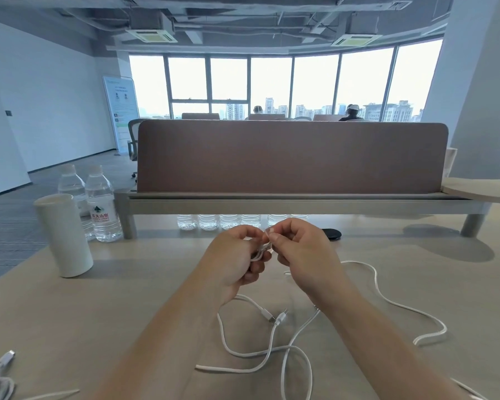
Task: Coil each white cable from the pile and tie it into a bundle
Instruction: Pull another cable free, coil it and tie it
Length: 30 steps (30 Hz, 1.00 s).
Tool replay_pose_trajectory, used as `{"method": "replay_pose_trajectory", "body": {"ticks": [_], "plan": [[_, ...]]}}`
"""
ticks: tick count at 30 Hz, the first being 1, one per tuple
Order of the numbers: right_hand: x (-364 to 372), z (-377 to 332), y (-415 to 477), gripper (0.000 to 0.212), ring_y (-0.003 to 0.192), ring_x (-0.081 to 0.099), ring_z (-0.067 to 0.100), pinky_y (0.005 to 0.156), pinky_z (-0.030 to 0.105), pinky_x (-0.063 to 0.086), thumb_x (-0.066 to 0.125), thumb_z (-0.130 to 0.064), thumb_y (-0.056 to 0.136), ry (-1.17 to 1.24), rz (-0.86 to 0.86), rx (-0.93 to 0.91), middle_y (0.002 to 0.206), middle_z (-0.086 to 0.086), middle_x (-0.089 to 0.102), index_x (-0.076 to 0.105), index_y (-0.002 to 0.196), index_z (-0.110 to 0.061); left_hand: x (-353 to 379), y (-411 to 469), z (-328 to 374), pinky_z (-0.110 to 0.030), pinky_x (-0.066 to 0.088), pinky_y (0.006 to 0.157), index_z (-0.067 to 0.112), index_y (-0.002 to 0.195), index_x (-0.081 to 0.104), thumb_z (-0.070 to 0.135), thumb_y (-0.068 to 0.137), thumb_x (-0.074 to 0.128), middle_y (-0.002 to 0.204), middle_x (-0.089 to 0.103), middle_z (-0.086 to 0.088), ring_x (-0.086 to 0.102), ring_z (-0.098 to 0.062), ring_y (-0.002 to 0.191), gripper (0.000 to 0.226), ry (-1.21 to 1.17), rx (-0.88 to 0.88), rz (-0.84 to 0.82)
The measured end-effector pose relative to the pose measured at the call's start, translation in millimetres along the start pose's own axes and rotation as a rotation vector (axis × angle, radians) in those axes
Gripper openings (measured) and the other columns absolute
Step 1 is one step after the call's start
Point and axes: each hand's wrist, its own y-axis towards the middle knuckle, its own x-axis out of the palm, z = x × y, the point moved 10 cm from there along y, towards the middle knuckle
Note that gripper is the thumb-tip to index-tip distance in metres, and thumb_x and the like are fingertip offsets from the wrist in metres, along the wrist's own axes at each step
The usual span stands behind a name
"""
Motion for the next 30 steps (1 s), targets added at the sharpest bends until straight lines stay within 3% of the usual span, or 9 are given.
{"method": "replay_pose_trajectory", "body": {"ticks": [5, 8, 15, 18, 24, 30], "plan": [[1, 2, 0, 0.012, 0.061, 0.049, 0.014, 0.058, 0.028, 0.041, 0.061, -0.009, 0.096, 0.093, -0.016, 0.02, 0.072, -0.003, 0.068, 0.066, 0.085, -0.012, 6, 1, -2, -0.019, 0.021, 0.042, 0.01, 0.097, 0.054, 0.018, 0.104, 0.054, 0.065, 0.055, -0.009, 0.034, -0.013, 0.046, 0.011, 0.038, 0.021, -0.037], [5, 2, -1, 0.015, 0.059, 0.046, 0.014, 0.053, 0.025, 0.037, 0.055, 0.0, 0.097, 0.244, -0.053, 0.04, 0.082, 0.002, 0.072, 0.06, 0.085, -0.007, 2, 4, -2, -0.019, 0.02, 0.042, 0.008, 0.107, 0.052, 0.014, 0.106, 0.05, 0.068, 0.055, -0.01, 0.033, -0.013, 0.045, 0.006, 0.005, 0.006, -0.045], [14, 6, -2, 0.02, 0.056, 0.049, 0.013, 0.052, 0.024, 0.035, 0.047, 0.007, 0.099, 0.549, -0.132, 0.111, 0.082, 0.008, 0.067, 0.054, 0.083, -0.004, 3, 2, -3, -0.019, 0.023, 0.04, 0.011, 0.099, 0.049, 0.011, 0.106, 0.047, 0.074, 0.054, -0.013, 0.035, -0.011, 0.044, 0.007, -0.103, -0.062, -0.118], [11, 10, 0, 0.02, 0.057, 0.049, 0.014, 0.053, 0.025, 0.037, 0.048, 0.008, 0.098, 0.554, -0.127, 0.127, 0.08, 0.013, 0.06, 0.055, 0.083, -0.004, 6, 2, -4, -0.019, 0.023, 0.04, 0.013, 0.091, 0.05, 0.013, 0.106, 0.049, 0.072, 0.053, -0.012, 0.034, -0.012, 0.045, 0.015, -0.085, -0.06, -0.137], [10, 10, 2, 0.018, 0.058, 0.046, 0.014, 0.056, 0.027, 0.035, 0.05, 0.006, 0.098, 0.467, -0.13, 0.093, 0.084, 0.02, 0.054, 0.057, 0.085, -0.004, 7, 2, -3, -0.019, 0.022, 0.04, 0.011, 0.098, 0.055, 0.015, 0.106, 0.051, 0.072, 0.05, -0.011, 0.032, -0.012, 0.045, 0.01, -0.022, -0.033, -0.125], [9, 8, 0, 0.014, 0.06, 0.042, 0.016, 0.053, 0.026, 0.032, 0.052, 0.003, 0.098, 0.435, -0.105, 0.076, 0.075, 0.015, 0.051, 0.063, 0.092, -0.003, 5, 1, 1, -0.02, 0.021, 0.043, 0.012, 0.087, 0.049, 0.015, 0.106, 0.048, 0.074, 0.05, -0.012, 0.032, -0.012, 0.047, 0.019, -0.067, -0.021, -0.125]]}}
